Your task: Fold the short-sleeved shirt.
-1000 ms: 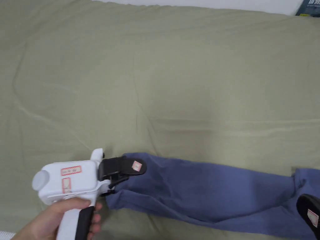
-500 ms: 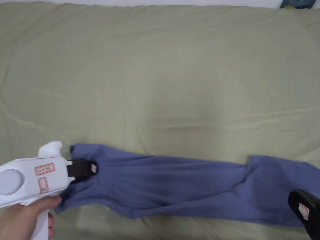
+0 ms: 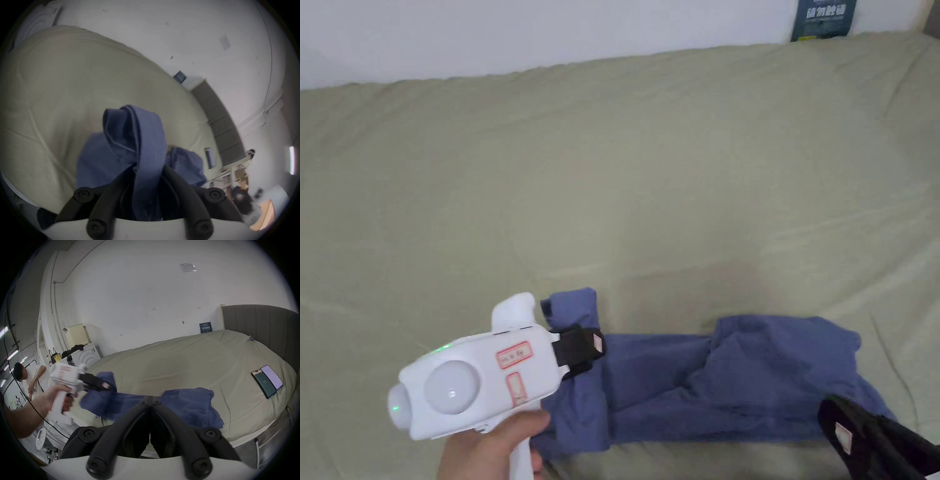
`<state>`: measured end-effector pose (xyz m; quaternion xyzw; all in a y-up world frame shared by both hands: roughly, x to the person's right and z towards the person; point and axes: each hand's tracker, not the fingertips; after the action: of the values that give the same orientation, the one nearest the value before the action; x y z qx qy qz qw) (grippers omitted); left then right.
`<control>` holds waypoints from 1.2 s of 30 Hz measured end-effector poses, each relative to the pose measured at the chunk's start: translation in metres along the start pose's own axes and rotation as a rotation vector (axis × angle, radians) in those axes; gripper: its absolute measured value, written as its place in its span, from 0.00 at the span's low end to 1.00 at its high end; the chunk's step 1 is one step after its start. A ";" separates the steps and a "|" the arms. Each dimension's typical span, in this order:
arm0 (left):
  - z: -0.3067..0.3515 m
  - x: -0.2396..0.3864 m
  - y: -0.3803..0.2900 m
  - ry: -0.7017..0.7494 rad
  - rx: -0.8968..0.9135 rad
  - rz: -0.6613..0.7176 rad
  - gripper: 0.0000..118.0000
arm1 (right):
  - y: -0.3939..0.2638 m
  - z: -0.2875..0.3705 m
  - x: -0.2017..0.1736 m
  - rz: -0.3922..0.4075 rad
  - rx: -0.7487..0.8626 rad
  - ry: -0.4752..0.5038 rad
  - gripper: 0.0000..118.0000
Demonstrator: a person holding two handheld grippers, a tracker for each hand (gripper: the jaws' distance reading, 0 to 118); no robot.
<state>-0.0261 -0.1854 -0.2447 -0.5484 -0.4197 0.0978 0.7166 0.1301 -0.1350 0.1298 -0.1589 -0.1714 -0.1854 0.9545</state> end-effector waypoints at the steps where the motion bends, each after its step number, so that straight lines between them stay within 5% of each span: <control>1: -0.027 0.000 -0.003 0.063 -0.011 -0.026 0.05 | 0.000 0.006 0.003 -0.016 0.004 0.005 0.00; 5: -0.077 -0.016 -0.004 0.194 -0.008 -0.103 0.11 | 0.000 0.025 0.019 -0.043 0.019 -0.036 0.00; 7: -0.062 -0.010 -0.003 0.073 0.028 -0.078 0.38 | 0.002 0.033 0.025 -0.046 0.024 -0.065 0.00; 8: -0.047 0.000 0.000 0.070 0.055 -0.087 0.67 | 0.003 0.037 0.029 -0.047 0.023 -0.077 0.00; 10: -0.013 0.014 0.000 0.086 0.170 -0.173 0.87 | 0.005 0.038 0.035 -0.058 0.002 -0.105 0.00; 13: 0.037 0.006 -0.001 0.087 0.337 -0.188 0.87 | 0.004 0.045 0.042 -0.044 0.004 -0.107 0.00; 16: 0.039 -0.013 -0.007 0.330 0.286 -0.134 0.85 | 0.002 0.048 0.042 -0.015 -0.001 -0.122 0.00; 17: 0.031 -0.020 -0.010 0.433 0.263 -0.161 0.67 | 0.002 0.048 0.043 -0.019 -0.002 -0.120 0.00; 19: 0.017 -0.029 -0.016 0.415 0.251 -0.187 0.14 | 0.001 0.049 0.043 -0.035 -0.006 -0.125 0.00; 29: -0.080 0.036 -0.055 0.181 0.049 -0.282 0.13 | -0.007 0.058 0.054 -0.051 -0.017 -0.177 0.00; 32: -0.093 0.065 -0.069 0.100 0.061 -0.411 0.13 | -0.005 0.058 0.059 -0.067 -0.011 -0.182 0.00; 34: -0.101 0.069 -0.073 0.222 0.036 -0.471 0.13 | -0.004 0.057 0.062 -0.078 -0.008 -0.181 0.00; 36: -0.093 0.058 -0.067 0.143 0.047 -0.378 0.13 | -0.003 0.054 0.062 -0.080 -0.008 -0.183 0.00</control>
<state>0.0548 -0.2417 -0.1625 -0.4485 -0.4606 -0.0679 0.7629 0.1687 -0.1368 0.2030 -0.1719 -0.2633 -0.2087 0.9260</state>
